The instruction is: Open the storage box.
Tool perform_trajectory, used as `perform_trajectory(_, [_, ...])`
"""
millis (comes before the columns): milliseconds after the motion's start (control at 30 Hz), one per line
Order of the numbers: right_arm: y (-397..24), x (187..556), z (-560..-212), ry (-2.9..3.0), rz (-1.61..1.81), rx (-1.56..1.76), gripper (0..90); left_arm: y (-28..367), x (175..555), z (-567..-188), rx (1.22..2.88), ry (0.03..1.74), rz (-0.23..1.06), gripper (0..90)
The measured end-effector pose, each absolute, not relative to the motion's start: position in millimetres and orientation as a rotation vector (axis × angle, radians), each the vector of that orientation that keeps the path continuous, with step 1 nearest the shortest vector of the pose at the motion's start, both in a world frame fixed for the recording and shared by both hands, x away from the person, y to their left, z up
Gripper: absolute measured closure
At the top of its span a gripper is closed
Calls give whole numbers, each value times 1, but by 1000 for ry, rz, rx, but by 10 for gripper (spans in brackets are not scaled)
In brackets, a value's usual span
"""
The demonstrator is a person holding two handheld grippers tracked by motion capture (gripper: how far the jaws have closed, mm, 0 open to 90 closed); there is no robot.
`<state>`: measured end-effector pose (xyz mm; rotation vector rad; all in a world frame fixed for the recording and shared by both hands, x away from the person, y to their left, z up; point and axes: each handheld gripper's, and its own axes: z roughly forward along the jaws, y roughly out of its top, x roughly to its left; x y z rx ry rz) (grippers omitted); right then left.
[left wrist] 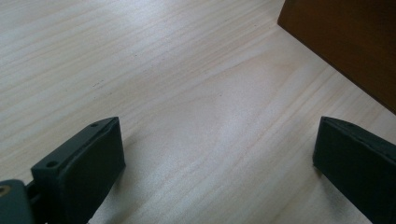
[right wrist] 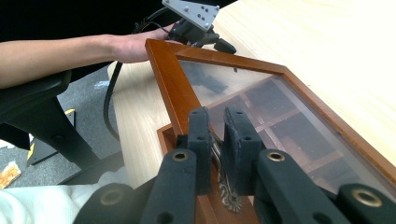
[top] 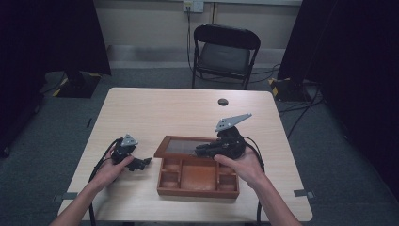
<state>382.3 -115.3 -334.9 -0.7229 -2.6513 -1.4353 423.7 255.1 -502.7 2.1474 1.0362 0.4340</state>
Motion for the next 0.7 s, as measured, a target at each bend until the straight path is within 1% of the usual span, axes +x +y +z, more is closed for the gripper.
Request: perform_trajectory(700, [-116, 392, -324, -2643, -1446, -750, 819, 256, 424, -503, 2157, 1028, 436, 13])
